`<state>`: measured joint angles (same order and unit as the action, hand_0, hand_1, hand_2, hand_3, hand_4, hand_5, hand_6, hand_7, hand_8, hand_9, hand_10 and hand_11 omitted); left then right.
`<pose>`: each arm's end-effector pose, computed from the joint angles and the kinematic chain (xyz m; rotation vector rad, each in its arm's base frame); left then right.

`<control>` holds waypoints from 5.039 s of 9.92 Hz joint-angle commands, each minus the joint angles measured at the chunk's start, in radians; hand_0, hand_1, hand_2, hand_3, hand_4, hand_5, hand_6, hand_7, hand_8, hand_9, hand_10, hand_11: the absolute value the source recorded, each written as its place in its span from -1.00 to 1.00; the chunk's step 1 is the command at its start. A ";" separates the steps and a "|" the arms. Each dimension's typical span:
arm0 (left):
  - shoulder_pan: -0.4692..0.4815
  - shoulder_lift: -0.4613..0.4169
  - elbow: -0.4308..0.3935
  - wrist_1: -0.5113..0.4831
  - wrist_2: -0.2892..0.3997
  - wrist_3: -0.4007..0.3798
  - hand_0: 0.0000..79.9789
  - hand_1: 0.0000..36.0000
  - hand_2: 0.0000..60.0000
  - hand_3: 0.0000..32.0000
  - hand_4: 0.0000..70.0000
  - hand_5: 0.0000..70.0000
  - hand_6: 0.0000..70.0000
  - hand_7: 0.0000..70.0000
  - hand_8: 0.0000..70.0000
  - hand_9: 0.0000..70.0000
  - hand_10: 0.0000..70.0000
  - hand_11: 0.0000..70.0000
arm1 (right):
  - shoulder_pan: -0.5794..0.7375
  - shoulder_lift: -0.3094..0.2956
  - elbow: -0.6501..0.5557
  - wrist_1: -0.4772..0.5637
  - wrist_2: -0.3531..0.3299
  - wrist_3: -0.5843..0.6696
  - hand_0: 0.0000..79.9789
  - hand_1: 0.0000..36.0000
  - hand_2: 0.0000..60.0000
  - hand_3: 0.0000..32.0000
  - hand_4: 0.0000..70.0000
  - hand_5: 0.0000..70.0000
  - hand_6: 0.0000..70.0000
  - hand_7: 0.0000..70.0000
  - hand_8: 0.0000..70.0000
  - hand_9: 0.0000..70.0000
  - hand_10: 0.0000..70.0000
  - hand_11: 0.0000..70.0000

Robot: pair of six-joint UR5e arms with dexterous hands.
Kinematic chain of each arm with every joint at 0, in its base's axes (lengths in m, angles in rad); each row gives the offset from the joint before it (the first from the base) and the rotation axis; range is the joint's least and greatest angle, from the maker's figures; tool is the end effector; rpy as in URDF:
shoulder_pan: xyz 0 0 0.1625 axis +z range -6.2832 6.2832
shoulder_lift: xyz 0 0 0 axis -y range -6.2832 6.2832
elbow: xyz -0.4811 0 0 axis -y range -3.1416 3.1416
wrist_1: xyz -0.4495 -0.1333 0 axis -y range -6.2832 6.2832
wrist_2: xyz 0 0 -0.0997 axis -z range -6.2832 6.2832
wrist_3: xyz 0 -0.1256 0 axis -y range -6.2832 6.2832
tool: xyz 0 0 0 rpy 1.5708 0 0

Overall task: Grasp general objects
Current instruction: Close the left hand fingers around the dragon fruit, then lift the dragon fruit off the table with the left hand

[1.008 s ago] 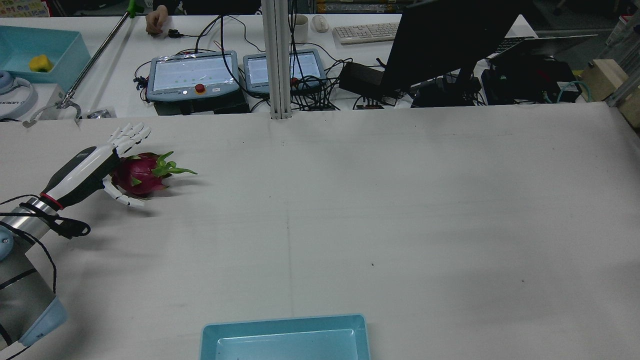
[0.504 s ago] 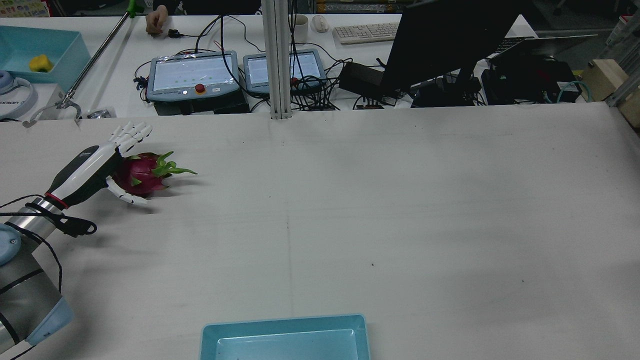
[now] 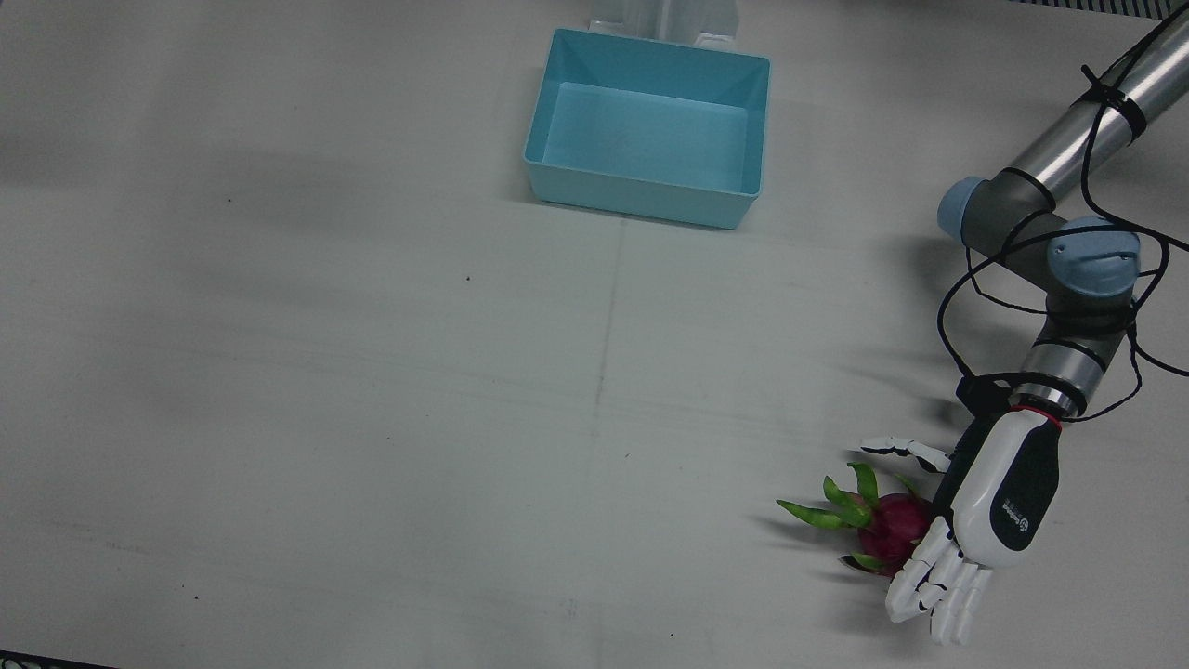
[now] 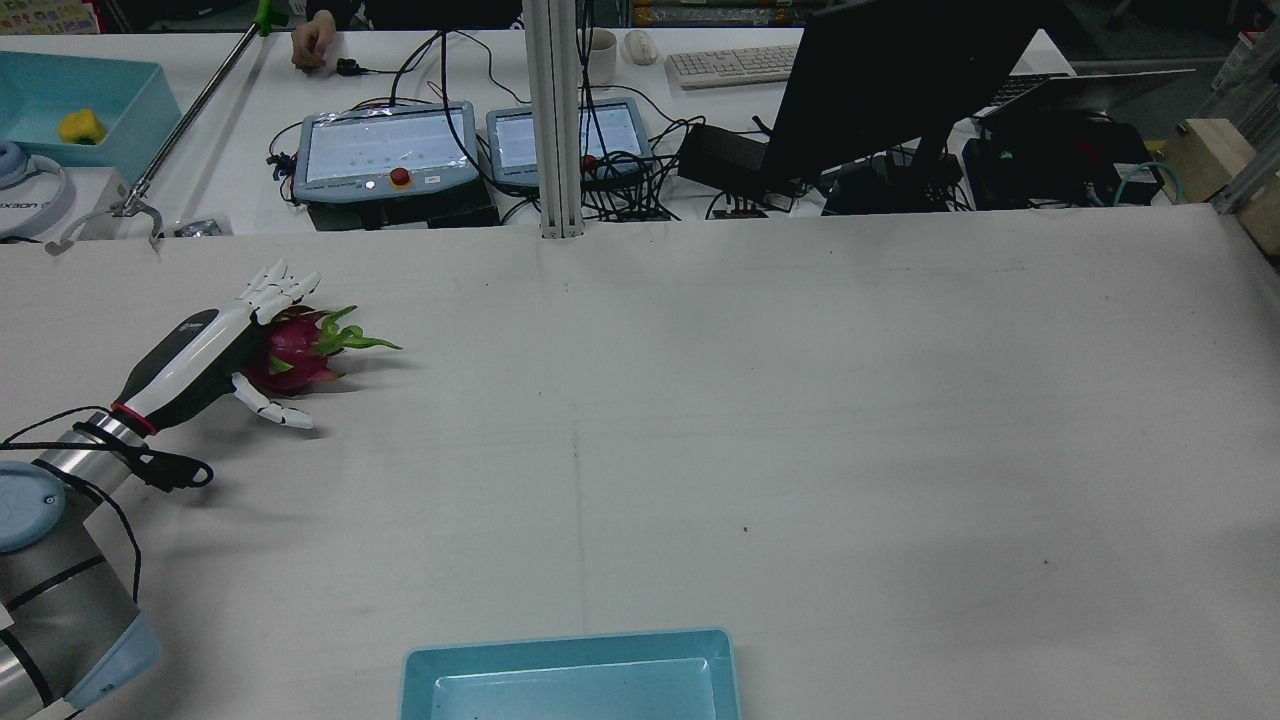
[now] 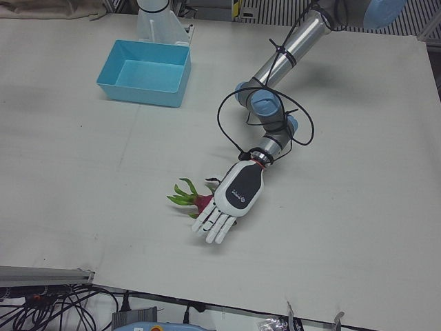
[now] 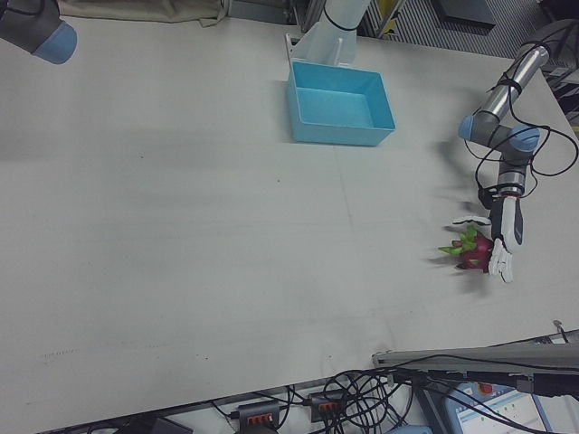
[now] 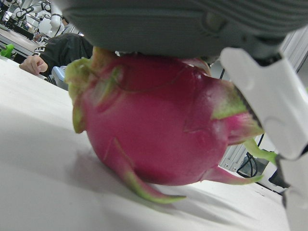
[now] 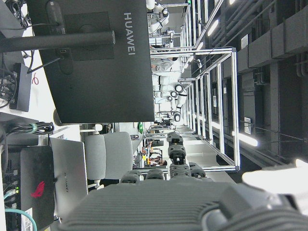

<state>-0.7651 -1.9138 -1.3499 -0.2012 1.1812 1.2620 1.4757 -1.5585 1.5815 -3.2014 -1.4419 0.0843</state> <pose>0.4155 -0.6499 0.6184 0.7302 1.8871 -1.0770 0.0941 -0.5877 0.7374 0.0485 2.1251 -2.2011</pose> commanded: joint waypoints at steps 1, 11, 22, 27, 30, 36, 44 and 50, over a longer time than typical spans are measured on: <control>0.001 -0.001 -0.002 -0.007 0.000 0.000 0.49 0.70 -0.31 -1.00 -0.77 -0.71 -0.78 -0.16 -0.99 -0.87 -1.00 -1.00 | 0.000 0.000 0.000 0.000 0.000 0.000 -1.00 -1.00 -1.00 -1.00 -1.00 -1.00 -1.00 -1.00 -1.00 -1.00 -1.00 -1.00; 0.001 0.001 -0.006 -0.021 -0.022 0.000 0.47 0.32 -0.48 -1.00 -0.39 -0.10 -0.05 1.00 -0.50 -0.04 -0.28 0.11 | 0.000 0.000 0.000 0.000 0.000 0.000 -1.00 -1.00 -1.00 -1.00 -1.00 -1.00 -1.00 -1.00 -1.00 -1.00 -1.00 -1.00; -0.008 0.024 -0.116 0.041 -0.040 -0.016 0.29 0.82 1.00 -1.00 0.59 0.48 0.49 1.00 -0.03 0.49 0.19 0.71 | 0.000 0.000 0.000 0.000 0.000 0.000 -1.00 -1.00 -1.00 -1.00 -1.00 -1.00 -1.00 -1.00 -1.00 -1.00 -1.00 -1.00; -0.010 0.018 -0.156 0.117 -0.032 -0.166 0.26 0.94 1.00 -1.00 0.84 0.60 0.69 1.00 0.12 0.63 0.30 0.87 | 0.000 0.000 0.000 0.000 0.000 0.000 -1.00 -1.00 -1.00 -1.00 -1.00 -1.00 -1.00 -1.00 -1.00 -1.00 -1.00 -1.00; -0.032 0.018 -0.175 0.132 0.032 -0.226 0.24 0.90 1.00 -1.00 0.91 0.63 0.75 1.00 0.17 0.67 0.34 0.92 | 0.000 0.000 0.000 0.000 0.000 -0.001 -1.00 -1.00 -1.00 -1.00 -1.00 -1.00 -1.00 -1.00 -1.00 -1.00 -1.00 -1.00; -0.057 -0.013 -0.179 0.186 0.185 -0.358 0.16 0.36 1.00 -1.00 1.00 0.81 1.00 1.00 0.61 0.79 0.57 1.00 | 0.000 0.000 0.000 0.000 0.000 0.000 -1.00 -1.00 -1.00 -1.00 -1.00 -1.00 -1.00 -1.00 -1.00 -1.00 -1.00 -1.00; -0.097 -0.174 -0.198 0.335 0.438 -0.417 0.24 0.55 1.00 -1.00 1.00 0.89 1.00 1.00 0.60 0.83 0.57 1.00 | 0.000 0.000 0.000 0.000 0.000 -0.001 -1.00 -1.00 -1.00 -1.00 -1.00 -1.00 -1.00 -1.00 -1.00 -1.00 -1.00 -1.00; -0.099 -0.202 -0.373 0.486 0.530 -0.408 0.28 0.63 1.00 -1.00 1.00 0.89 1.00 1.00 0.54 0.79 0.50 1.00 | 0.000 0.000 0.000 0.000 0.000 0.000 -1.00 -1.00 -1.00 -1.00 -1.00 -1.00 -1.00 -1.00 -1.00 -1.00 -1.00 -1.00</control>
<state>-0.8635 -2.1118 -1.6802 0.2592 1.6680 0.8500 1.4757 -1.5585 1.5816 -3.2014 -1.4419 0.0838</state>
